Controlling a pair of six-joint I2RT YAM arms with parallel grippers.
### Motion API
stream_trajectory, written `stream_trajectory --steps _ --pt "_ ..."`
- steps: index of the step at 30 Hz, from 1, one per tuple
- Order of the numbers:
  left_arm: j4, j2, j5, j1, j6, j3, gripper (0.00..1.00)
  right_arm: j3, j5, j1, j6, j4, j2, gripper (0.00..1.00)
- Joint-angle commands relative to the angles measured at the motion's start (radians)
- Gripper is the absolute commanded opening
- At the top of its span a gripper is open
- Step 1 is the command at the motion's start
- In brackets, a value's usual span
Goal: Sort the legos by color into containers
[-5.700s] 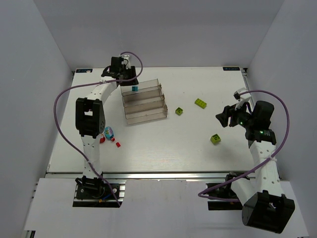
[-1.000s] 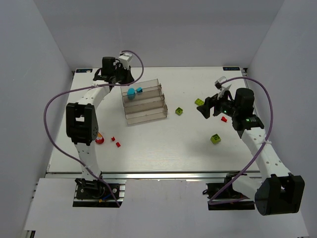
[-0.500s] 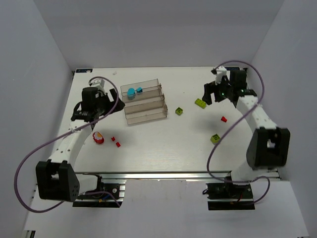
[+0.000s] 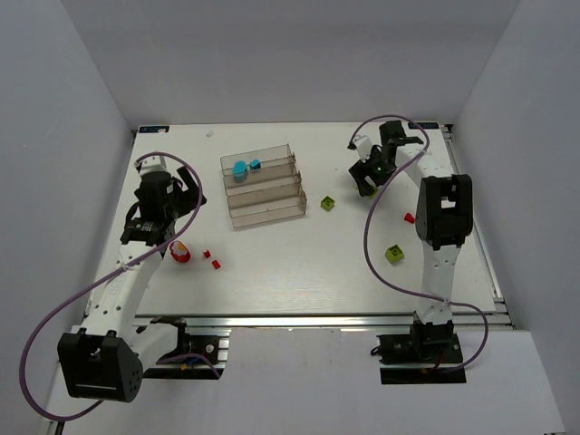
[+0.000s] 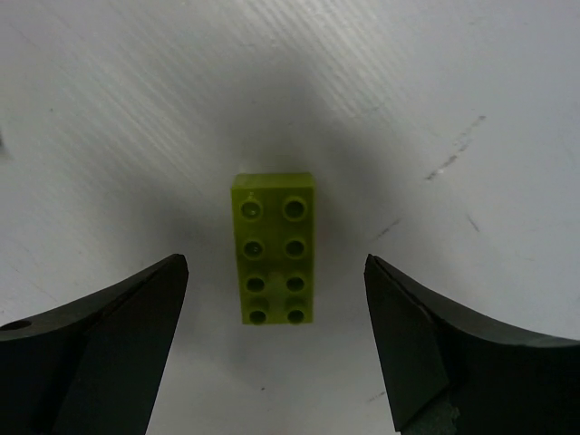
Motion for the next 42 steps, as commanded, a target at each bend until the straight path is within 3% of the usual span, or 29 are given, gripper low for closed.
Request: stream_trajectory --steps 1,6,11,13,14,16,20,24,30,35,39,42 --pt "0.009 -0.021 -0.025 0.003 0.000 0.003 0.98 0.041 0.016 0.026 -0.077 -0.065 0.008 0.84" --pt "0.004 -0.012 -0.015 0.003 0.001 0.006 0.98 0.015 0.048 0.030 -0.077 -0.055 0.028 0.75" --pt "0.001 -0.013 -0.038 0.003 -0.003 0.003 0.98 -0.014 0.071 0.027 -0.075 -0.033 0.031 0.48" --pt "0.001 -0.015 -0.038 0.003 -0.005 0.002 0.98 -0.040 0.071 0.023 -0.074 -0.021 0.022 0.43" --pt "0.001 -0.015 -0.038 0.003 -0.003 0.002 0.98 -0.046 0.072 0.023 -0.075 -0.015 0.012 0.35" --pt "0.004 -0.015 -0.038 0.003 -0.005 0.002 0.98 -0.052 0.072 0.021 -0.075 -0.012 0.005 0.32" --pt "0.001 -0.010 -0.048 0.003 -0.003 0.000 0.98 -0.014 0.051 0.027 -0.085 -0.060 -0.012 0.00" --pt "0.004 -0.005 -0.061 0.003 -0.006 -0.006 0.98 0.030 -0.078 0.050 -0.118 -0.073 -0.103 0.00" --pt "0.004 0.015 -0.058 0.003 -0.005 -0.006 0.98 0.056 -0.248 0.214 -0.340 -0.074 -0.228 0.00" --pt "0.013 0.016 -0.048 0.003 0.009 -0.015 0.98 0.211 -0.234 0.354 -0.447 -0.068 -0.141 0.00" --pt "0.047 0.001 -0.006 0.003 0.033 -0.032 0.98 0.360 -0.190 0.408 -0.419 -0.041 -0.012 0.01" --pt "0.081 -0.027 0.053 -0.006 0.061 -0.049 0.97 0.340 -0.167 0.434 -0.373 0.077 0.019 0.02"
